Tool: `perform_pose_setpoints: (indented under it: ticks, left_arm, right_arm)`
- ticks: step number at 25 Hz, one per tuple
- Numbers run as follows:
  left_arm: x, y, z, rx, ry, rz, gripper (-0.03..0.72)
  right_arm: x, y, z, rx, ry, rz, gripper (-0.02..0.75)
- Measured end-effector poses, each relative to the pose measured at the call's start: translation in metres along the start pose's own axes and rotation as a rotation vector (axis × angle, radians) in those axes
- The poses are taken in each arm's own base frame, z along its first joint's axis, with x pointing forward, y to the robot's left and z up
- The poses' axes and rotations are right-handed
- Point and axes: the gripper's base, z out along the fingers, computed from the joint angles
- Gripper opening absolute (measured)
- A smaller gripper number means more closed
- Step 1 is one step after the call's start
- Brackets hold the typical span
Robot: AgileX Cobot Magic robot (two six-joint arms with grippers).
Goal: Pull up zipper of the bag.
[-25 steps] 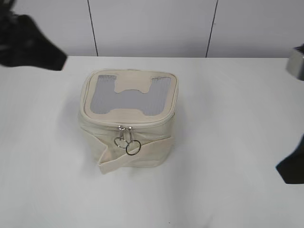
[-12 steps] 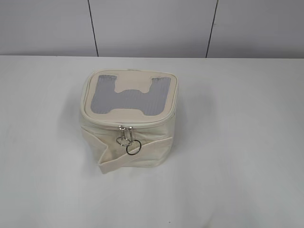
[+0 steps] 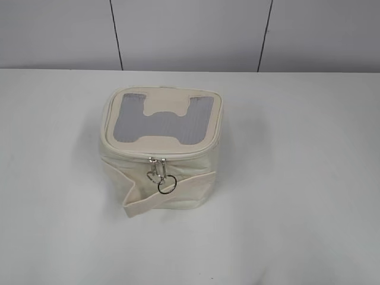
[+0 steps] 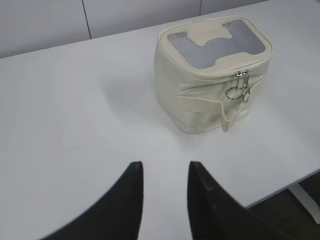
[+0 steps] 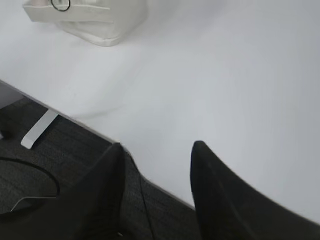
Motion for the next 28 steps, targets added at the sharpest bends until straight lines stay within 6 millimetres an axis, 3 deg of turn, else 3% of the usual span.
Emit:
perform_pose_setpoints:
  ticks: [5,19,28]
  left_arm:
    - [0.0,0.0,0.0,0.004,-0.006,-0.002,0.236]
    - [0.0,0.0,0.0,-0.003,-0.006,-0.006,0.236]
    - [-0.001,-0.004,0.002,-0.329,-0.014,-0.156,0.236]
  right_arm:
    - [-0.004,-0.001,0.01,0.009,-0.08,-0.003,0.351]
    - [-0.005,-0.001,0.011,0.015,-0.097,0.001,0.351]
    - [-0.006,0.001,0.012,0.328,-0.11,0.174,0.352]
